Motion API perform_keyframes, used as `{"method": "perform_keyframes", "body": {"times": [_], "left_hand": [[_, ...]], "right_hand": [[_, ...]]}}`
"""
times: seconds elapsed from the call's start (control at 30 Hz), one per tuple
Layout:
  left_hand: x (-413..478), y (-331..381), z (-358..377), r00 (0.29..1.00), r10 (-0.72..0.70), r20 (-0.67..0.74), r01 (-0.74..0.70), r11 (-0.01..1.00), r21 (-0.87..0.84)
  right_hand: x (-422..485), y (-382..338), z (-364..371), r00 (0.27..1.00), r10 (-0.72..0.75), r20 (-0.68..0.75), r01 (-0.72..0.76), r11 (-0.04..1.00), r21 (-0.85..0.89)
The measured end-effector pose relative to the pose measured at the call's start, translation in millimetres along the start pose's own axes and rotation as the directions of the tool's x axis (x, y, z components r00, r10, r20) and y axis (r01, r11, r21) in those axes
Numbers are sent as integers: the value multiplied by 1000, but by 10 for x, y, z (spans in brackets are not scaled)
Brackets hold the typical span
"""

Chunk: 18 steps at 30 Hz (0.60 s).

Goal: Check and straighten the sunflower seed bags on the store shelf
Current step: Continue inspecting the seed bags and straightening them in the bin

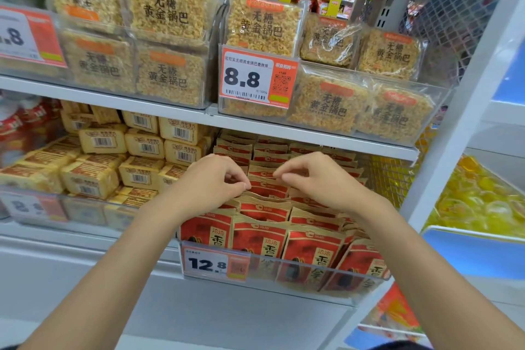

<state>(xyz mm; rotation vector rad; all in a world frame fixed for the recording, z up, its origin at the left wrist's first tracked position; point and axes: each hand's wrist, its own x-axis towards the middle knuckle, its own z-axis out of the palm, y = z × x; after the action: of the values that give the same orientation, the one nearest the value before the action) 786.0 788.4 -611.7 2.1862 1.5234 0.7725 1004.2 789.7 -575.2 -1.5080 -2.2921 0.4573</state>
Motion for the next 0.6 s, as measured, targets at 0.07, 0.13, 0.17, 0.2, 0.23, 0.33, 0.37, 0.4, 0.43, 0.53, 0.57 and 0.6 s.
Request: {"method": "perform_keyframes", "body": {"times": [0.07,0.13,0.17,0.2,0.23,0.33,0.37,0.4,0.43,0.53,0.57,0.6], "left_hand": [[9,-18,0,1000,-8,-12,8,1000,-2],[13,-34,-5,1000,-8,-9,7,1000,-22],[14,-40,-8,1000,-2,-2,2,999,-34],[12,-46,-9,1000,-4,10,5,999,-45],[9,-47,-9,1000,-11,24,12,999,-48],[0,-39,-11,999,-24,43,25,999,-30],[-5,-36,-13,999,-24,41,25,999,-31],[-11,-29,-20,999,-22,32,23,999,-39],[-20,-19,-33,1000,-24,15,25,998,-54],[-20,-7,-68,997,-42,-72,32,990,-139],[-12,-3,-75,994,-48,-95,32,985,-170],[-2,-2,-77,993,-52,-109,29,979,-202]], "right_hand": [[56,3,2,995,0,-96,-2,1000,-23],[128,-8,33,996,-2,-90,-7,995,-96],[166,-20,60,998,-1,-62,-8,990,-140],[208,-27,99,1000,7,-28,-12,982,-188],[246,-34,141,1000,16,1,-16,971,-240],[308,-57,235,999,38,35,-21,922,-388],[305,-77,241,1000,23,19,-13,908,-419],[287,-100,234,1000,-12,-16,3,900,-436],[255,-122,215,996,-55,-65,21,901,-434],[115,-187,81,961,-153,-231,69,940,-335],[67,-216,19,947,-182,-266,90,942,-323],[26,-240,-40,930,-218,-295,117,938,-326]]}}
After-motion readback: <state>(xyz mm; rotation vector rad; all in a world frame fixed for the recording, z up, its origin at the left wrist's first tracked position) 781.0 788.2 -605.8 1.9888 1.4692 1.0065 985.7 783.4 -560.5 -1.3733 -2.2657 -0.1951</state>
